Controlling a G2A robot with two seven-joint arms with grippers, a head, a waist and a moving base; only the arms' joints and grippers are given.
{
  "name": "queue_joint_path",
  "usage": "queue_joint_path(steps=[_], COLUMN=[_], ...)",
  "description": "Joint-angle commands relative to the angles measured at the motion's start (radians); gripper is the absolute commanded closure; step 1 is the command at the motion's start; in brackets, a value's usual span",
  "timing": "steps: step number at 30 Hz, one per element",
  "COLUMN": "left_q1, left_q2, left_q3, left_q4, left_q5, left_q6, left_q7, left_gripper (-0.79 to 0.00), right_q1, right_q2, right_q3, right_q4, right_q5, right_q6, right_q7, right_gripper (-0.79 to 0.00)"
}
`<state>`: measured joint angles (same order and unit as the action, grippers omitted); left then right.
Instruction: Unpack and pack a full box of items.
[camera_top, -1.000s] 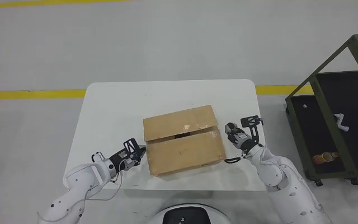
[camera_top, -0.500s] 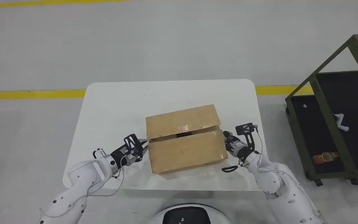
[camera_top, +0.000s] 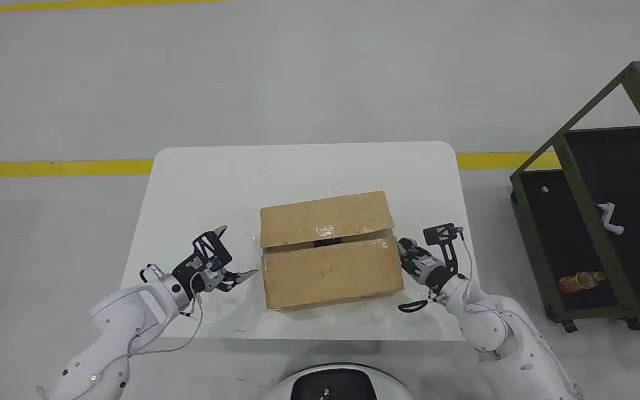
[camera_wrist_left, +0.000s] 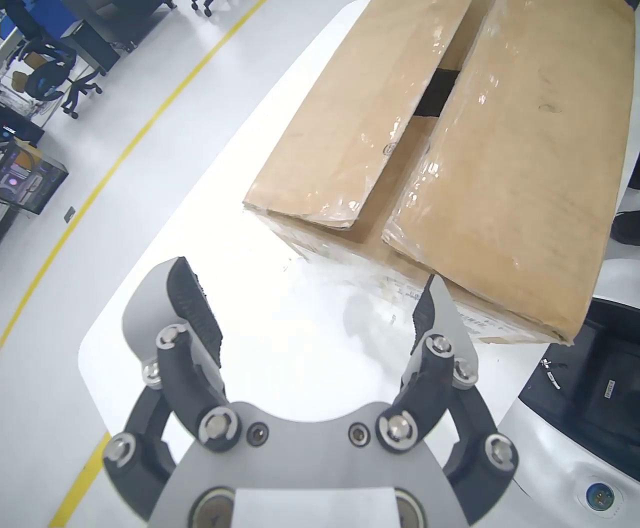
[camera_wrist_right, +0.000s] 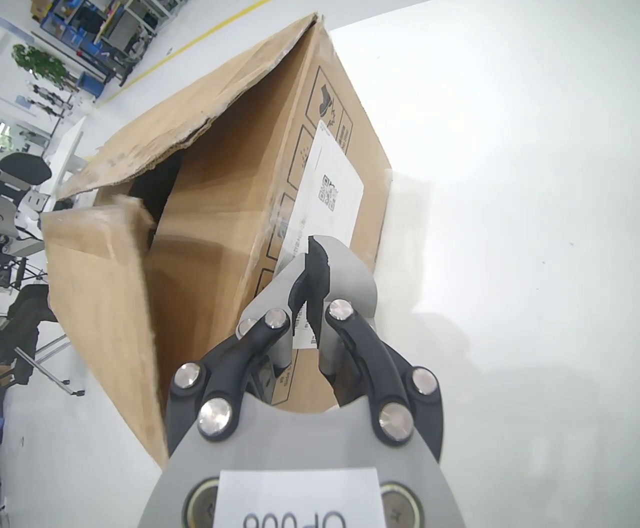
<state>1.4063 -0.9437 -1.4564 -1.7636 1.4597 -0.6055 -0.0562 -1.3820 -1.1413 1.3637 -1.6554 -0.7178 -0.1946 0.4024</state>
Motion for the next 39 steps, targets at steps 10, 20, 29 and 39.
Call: queue_joint_path(steps=[10, 20, 29, 39], left_q1=[0.148, 0.205, 0.189, 0.189], left_q2=[0.012, 0.008, 0.009, 0.009], left_q3=[-0.178, -0.245, -0.251, -0.251], left_q4=[-0.085, -0.175, -0.181, -0.181], left_q5=[-0.226, -0.761, -0.791, -0.791], left_q6=[-0.036, 0.125, 0.119, 0.119], left_q7=[-0.091, -0.438, -0.464, -0.464], left_gripper=[-0.785, -0.785, -0.785, -0.785], right_q1=[0.063, 0.135, 0.289, 0.346], right_q2=[0.001, -0.001, -0.023, -0.06], right_q3=[0.047, 0.079, -0.038, -0.272], right_q4=[-0.002, -0.027, -0.009, 0.152], right_q5=[0.024, 0.025, 0.131, 0.086], right_q6=[0.051, 0.096, -0.003, -0.098], right_q7=[0.003, -0.029, -0.026, -0.041], right_gripper=[0.0, 0.0, 0.0, 0.0])
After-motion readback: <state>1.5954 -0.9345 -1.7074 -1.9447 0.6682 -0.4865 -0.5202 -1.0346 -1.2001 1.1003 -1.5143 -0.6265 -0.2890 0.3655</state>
